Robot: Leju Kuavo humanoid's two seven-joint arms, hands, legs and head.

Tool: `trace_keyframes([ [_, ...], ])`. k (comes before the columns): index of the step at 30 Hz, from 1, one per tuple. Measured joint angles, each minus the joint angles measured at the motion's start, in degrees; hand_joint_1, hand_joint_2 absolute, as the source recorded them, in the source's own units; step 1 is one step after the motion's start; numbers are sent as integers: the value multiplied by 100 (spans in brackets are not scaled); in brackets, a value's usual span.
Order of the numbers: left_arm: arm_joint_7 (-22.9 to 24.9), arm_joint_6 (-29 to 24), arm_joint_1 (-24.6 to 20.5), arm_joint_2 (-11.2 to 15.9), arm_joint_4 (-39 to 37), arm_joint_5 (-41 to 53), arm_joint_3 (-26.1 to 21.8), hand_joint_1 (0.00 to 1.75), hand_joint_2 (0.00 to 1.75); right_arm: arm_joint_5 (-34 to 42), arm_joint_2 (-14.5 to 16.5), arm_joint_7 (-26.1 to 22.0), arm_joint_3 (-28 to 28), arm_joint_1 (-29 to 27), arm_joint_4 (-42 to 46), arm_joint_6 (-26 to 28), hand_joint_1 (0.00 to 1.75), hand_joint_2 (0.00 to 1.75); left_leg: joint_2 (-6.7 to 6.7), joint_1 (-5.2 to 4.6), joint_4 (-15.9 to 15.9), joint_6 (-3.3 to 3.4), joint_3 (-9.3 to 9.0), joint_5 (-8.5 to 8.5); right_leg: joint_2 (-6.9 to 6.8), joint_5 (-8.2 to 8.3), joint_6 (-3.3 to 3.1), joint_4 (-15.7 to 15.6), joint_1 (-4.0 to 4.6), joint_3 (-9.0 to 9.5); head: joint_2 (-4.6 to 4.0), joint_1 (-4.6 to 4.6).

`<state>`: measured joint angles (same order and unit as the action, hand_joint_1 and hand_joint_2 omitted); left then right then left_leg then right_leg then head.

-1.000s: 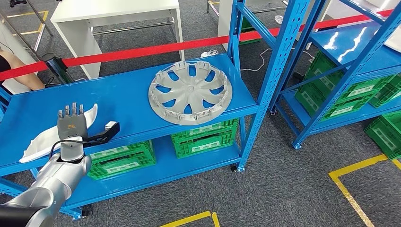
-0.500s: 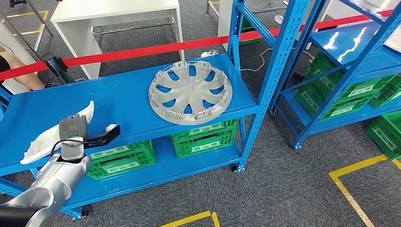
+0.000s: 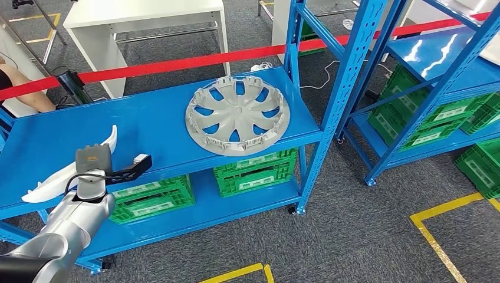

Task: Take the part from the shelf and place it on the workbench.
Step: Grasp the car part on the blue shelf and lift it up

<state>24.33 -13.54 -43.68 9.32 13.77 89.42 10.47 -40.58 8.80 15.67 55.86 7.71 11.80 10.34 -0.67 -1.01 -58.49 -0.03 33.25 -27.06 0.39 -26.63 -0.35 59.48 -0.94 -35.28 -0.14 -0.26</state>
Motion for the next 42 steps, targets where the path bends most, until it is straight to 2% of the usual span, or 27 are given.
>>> trace_keyframes([
  [16, -67, 259, -337, -663, 10, 2, 686, 175, 175, -66, 1, 0, 172, -174, 0, 220, 0, 0, 3, -1, 0, 1, 1, 0, 5, 7, 10, -8, -1, 3, -2, 2],
  [25, 46, 100, -386, -670, 15, -2, 754, 175, 175, -45, 1, 0, 175, -175, 0, 13, 0, 0, 5, 0, 1, 1, 1, 0, 3, 7, 10, -8, 0, 4, -1, 1],
  [34, 73, -51, -381, -493, 16, -5, 754, 175, 175, -83, -1, 0, 178, -176, 0, 71, 0, 0, 5, 0, 1, 1, 2, 0, 3, 7, 10, -9, 1, 4, -1, 1],
  [36, 64, -59, -376, -461, 15, -3, 754, 175, 87, -83, -2, 0, 178, -176, 0, 93, 0, 0, 5, 0, 1, 1, 2, 0, 3, 7, 10, -9, 1, 4, -1, 1],
  [38, 50, -83, -368, -438, 15, -1, 754, 175, 87, -80, -2, 0, 179, -177, 0, 98, 0, 0, 5, 0, 1, 1, 2, 0, 3, 7, 10, -9, 1, 4, -2, 2],
  [40, 33, -106, -359, -418, 15, -1, 759, 175, 175, -71, -1, 0, 181, -176, 0, 97, 0, 0, 5, 0, 1, 1, 3, 0, 3, 7, 10, -9, 1, 4, -1, 2],
  [42, 35, -133, -349, -378, 15, -1, 818, 175, 175, -41, 0, 0, 185, -174, 0, 74, 0, 0, 6, 0, 1, 1, 3, 0, 4, 7, 10, -9, 1, 4, -1, 2],
])
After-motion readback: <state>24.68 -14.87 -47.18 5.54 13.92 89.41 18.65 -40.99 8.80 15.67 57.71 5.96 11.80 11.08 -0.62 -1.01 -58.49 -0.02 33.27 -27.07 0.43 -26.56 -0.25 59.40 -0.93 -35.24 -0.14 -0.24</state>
